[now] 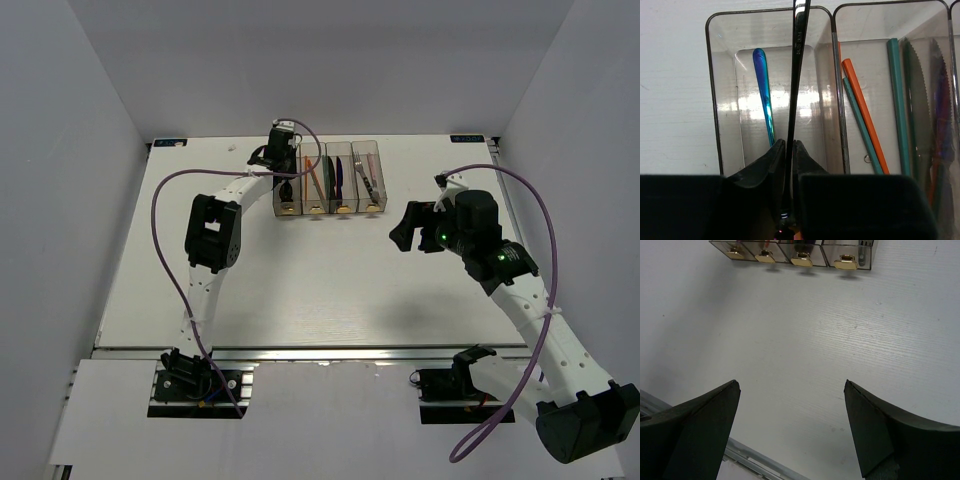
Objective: Sort the eating utensils into containers
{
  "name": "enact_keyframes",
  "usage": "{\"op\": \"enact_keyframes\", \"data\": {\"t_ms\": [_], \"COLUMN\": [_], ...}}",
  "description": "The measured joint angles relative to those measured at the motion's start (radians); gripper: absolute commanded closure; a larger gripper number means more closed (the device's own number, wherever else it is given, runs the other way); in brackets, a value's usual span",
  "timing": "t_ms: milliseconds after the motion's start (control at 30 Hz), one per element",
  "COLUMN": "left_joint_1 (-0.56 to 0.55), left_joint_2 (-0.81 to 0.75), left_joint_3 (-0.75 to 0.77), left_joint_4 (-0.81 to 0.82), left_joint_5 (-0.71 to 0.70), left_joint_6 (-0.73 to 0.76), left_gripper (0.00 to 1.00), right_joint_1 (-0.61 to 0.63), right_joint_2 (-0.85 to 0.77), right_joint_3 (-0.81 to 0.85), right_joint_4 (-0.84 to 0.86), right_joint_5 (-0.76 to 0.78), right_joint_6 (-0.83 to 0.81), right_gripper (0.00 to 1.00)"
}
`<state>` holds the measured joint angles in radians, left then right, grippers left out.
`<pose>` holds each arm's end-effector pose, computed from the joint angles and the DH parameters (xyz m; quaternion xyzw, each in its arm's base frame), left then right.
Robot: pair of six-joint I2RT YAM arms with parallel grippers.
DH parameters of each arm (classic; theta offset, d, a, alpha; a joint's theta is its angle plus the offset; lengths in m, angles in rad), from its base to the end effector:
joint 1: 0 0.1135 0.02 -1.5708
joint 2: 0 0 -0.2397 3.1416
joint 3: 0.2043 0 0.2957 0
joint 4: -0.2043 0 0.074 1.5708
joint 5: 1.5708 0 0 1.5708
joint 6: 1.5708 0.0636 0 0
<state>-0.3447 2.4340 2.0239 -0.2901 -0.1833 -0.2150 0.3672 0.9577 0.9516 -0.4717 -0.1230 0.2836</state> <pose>0.5649 -0.1905 0.1209 0.0200 0.9035 -0.0362 0.4265 0.2714 0.1127 0.3047 -0.0675 0.8507 0.2156 0.4747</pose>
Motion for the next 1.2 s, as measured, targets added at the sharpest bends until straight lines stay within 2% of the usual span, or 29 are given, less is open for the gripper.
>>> {"op": "enact_keyframes", "data": {"t_ms": [133, 300, 1200], "left_joint_1": [0.000, 0.000, -0.025], "left_joint_2": [0.000, -0.003, -0.124], "left_joint_3": [0.000, -0.009, -0.163], "left_joint_4": [-0.002, 0.005, -0.013], "left_joint_5": [0.005, 0.004, 0.003], "left_joint_6": [-0.006, -0.019, -0.082], "left_gripper": [0.86, 0.91, 0.89], "right_joint_1": [0.001, 0.001, 0.002], "right_joint_2": [0.000, 0.000, 0.000], "right_joint_3": [0.000, 0.000, -0.019], "right_joint_4": [0.002, 0.003, 0.008], "right_joint_5": [0.000, 0.002, 0.001], "right_joint_6": [-0.001, -0.003, -0.002], "right_gripper": [0.11, 0.11, 0.11]}}
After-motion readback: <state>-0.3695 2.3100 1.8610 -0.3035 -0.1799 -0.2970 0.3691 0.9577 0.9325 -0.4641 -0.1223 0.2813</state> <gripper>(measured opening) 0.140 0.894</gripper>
